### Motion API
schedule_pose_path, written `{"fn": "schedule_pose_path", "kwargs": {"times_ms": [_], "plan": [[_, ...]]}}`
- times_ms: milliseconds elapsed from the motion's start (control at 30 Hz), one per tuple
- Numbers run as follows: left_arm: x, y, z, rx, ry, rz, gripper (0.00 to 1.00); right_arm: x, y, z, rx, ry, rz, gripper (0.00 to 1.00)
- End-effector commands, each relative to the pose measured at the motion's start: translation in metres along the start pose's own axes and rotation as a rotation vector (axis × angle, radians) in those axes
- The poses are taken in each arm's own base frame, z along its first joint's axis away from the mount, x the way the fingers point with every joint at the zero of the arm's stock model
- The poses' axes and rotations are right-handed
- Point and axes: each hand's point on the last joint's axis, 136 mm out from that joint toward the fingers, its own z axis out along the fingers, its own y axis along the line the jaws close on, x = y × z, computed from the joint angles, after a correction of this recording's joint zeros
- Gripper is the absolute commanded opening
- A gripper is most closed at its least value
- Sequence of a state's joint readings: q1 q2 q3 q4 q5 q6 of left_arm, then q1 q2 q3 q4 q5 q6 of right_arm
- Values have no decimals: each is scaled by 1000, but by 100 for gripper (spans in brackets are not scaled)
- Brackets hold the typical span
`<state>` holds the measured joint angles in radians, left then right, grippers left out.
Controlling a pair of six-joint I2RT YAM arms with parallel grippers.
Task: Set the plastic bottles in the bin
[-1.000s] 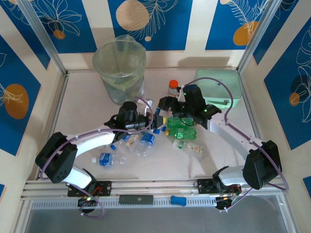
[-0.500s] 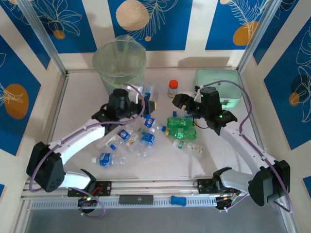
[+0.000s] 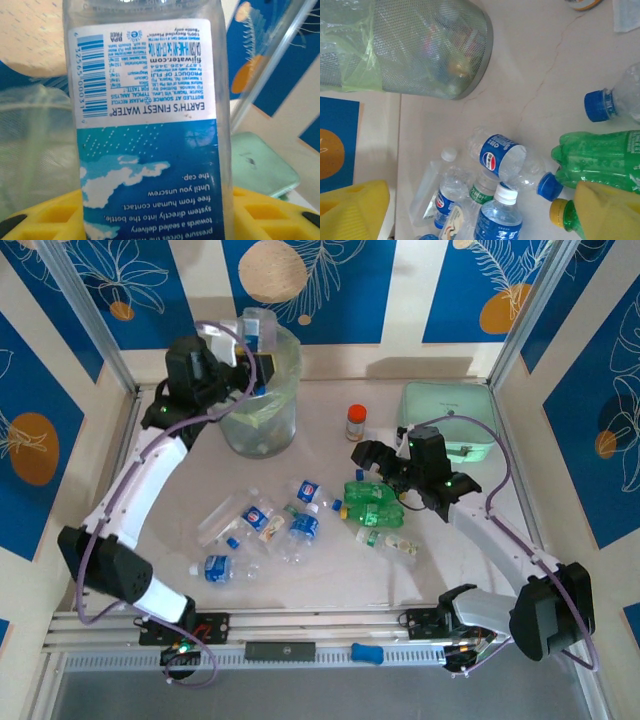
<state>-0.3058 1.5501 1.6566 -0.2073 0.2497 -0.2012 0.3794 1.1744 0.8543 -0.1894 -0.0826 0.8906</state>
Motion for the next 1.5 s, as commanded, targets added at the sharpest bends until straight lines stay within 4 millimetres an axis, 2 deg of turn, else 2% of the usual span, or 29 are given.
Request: {"fn": "schedule_pose_path", "kwargs": {"times_ms": [0,200,333,500,633,767,967,1133,1300,1367,1467], "plan": [[10,30,15,-58,105,55,40,6,10,1,-46,29,-22,99],[23,67,45,-110,228,65,40,10,8,1,-40,40,-21,99],[45,83,61,-136,331,80,43,12,8,0,-38,44,-24,99],[73,96,69,-166,429,89,44,14,3,0,-25,41,-18,99],[83,101,69,-181,460,84,51,14,2,0,-22,42,-14,99],[79,101,66,-192,450,82,69,15,2,1,-23,42,-14,99],[47,86,52,-174,366,71,79,17,1,2,-22,49,-11,99],[21,58,29,-97,284,23,81,17,0,5,-26,49,-6,99],[21,25,-2,8,175,-64,85,19,3,14,-43,59,-10,99],[27,19,-20,9,132,-93,87,21,4,17,-46,67,-15,99],[52,21,-46,-37,123,-131,87,24,4,22,-47,77,-16,99]]}}
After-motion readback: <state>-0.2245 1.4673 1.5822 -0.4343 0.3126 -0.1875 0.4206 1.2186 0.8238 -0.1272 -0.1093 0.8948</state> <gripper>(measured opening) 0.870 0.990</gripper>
